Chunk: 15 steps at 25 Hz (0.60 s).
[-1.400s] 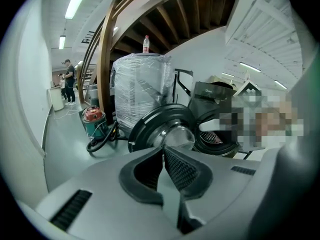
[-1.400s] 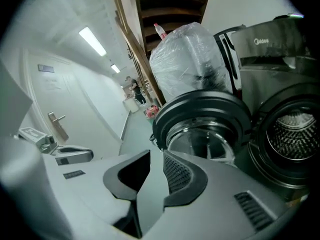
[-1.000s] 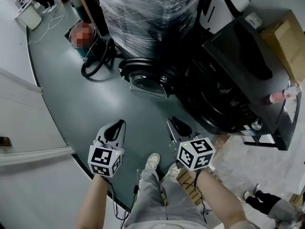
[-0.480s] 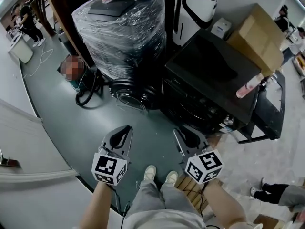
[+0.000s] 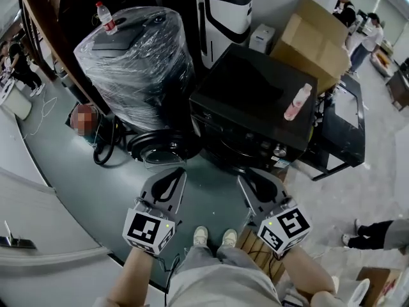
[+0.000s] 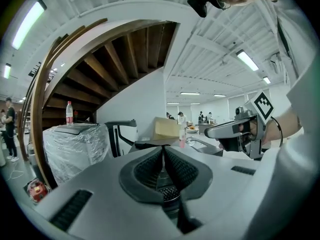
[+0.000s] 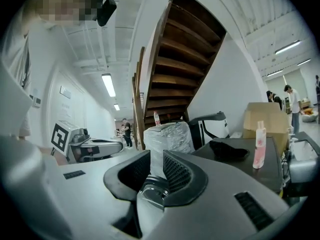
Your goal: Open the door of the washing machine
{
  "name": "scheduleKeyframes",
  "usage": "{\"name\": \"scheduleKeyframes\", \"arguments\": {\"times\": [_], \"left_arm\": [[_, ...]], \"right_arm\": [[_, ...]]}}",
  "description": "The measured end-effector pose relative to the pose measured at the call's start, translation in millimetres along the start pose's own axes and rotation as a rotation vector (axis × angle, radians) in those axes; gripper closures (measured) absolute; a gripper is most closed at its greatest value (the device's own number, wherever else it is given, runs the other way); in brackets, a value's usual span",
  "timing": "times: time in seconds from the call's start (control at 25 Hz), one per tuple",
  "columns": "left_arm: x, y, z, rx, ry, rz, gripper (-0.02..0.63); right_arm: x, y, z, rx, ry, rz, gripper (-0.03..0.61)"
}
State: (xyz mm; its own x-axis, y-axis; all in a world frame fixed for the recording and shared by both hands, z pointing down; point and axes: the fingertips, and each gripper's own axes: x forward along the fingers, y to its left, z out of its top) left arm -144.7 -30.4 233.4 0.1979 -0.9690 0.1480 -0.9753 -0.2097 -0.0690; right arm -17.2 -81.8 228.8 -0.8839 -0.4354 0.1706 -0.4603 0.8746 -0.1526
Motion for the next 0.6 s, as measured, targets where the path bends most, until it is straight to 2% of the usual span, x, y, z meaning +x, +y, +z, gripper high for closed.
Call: {"name": "scheduleKeyframes", "arguments": {"times": [0.36,0.6], "left_arm": [[3,-58,56,0.039,-0.094,-0.108,0.584],[4,-88,83,0.074,-0.132,-0.146,0.584]], "right_arm": [[-78,-14,43,-0.046,-0.107,-0.11,0.494],[-119,-26,67,-0.063,-0.162,-0.164,0.516]]}}
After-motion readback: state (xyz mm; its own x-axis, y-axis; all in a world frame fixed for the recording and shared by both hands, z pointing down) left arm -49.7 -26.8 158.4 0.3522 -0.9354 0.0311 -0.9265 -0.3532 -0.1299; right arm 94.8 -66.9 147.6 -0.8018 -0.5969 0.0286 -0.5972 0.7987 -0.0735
